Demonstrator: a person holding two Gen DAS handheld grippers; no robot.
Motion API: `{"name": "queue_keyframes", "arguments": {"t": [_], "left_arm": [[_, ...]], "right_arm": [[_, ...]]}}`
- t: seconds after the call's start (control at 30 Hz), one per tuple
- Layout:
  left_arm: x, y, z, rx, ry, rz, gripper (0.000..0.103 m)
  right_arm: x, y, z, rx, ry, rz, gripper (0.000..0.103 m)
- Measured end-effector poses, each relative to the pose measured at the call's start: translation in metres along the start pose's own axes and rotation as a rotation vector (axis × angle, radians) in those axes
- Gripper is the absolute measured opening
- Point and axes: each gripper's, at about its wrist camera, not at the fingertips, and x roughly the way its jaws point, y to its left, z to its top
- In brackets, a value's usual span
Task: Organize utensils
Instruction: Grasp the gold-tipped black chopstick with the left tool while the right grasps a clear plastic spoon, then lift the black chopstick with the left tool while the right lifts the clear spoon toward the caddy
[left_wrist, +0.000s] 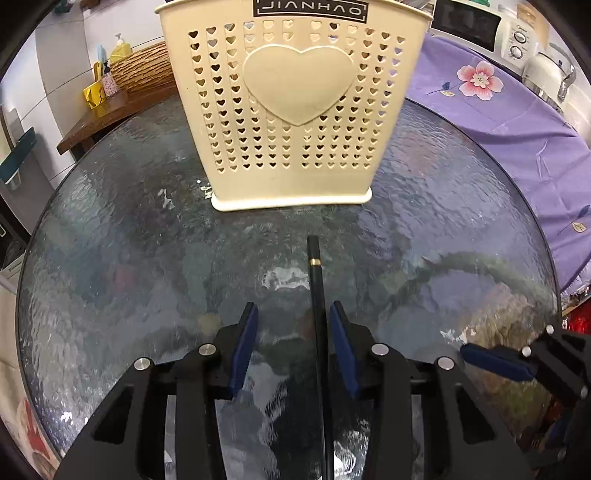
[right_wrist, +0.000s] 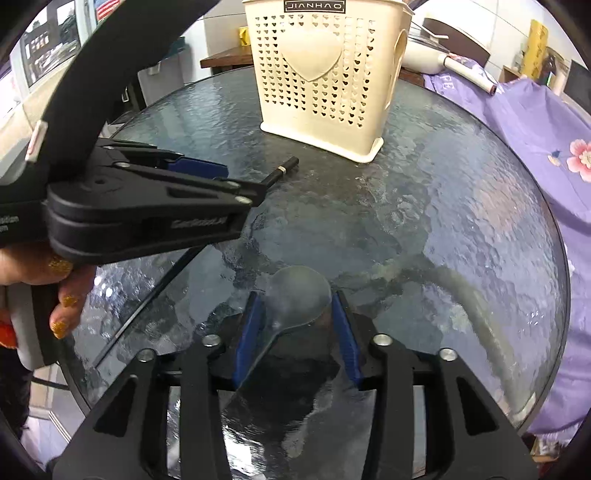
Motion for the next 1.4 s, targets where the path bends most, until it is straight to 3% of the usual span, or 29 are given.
{"name": "queue_keyframes", "arguments": {"t": [0.2, 0.37, 0.43, 0.87, 1.2, 1.4], "left_arm": [[0.005, -0.005, 0.009, 0.018, -0.003, 0.027, 0.031], [0.009, -0.017, 0.015, 0.038, -0.01, 0.043, 0.008], [0.008, -0.018, 0.015, 0.038, -0.015, 0.042, 0.008], [-0.005, 0.011, 0.0, -0.043, -0.03, 0.001, 0.008], [-0.061, 0.022, 0.001, -0.077, -0.174, -0.022, 0.008], [-0.098, 0.022, 0.001, -0.074, -0.276, -0.032, 0.008]], "right_arm": [[0.004, 0.007, 0.004, 0.015, 0.011, -0.032, 0.048], [0.005, 0.008, 0.004, 0.022, 0.004, -0.034, 0.041], [0.005, 0.008, 0.005, 0.021, 0.0, -0.036, 0.038], [0.004, 0.008, 0.01, 0.018, -0.037, 0.005, 0.037], [-0.038, -0.001, 0.021, 0.018, -0.232, 0.004, 0.037], [-0.059, -0.001, 0.021, -0.008, -0.305, -0.014, 0.037]]}}
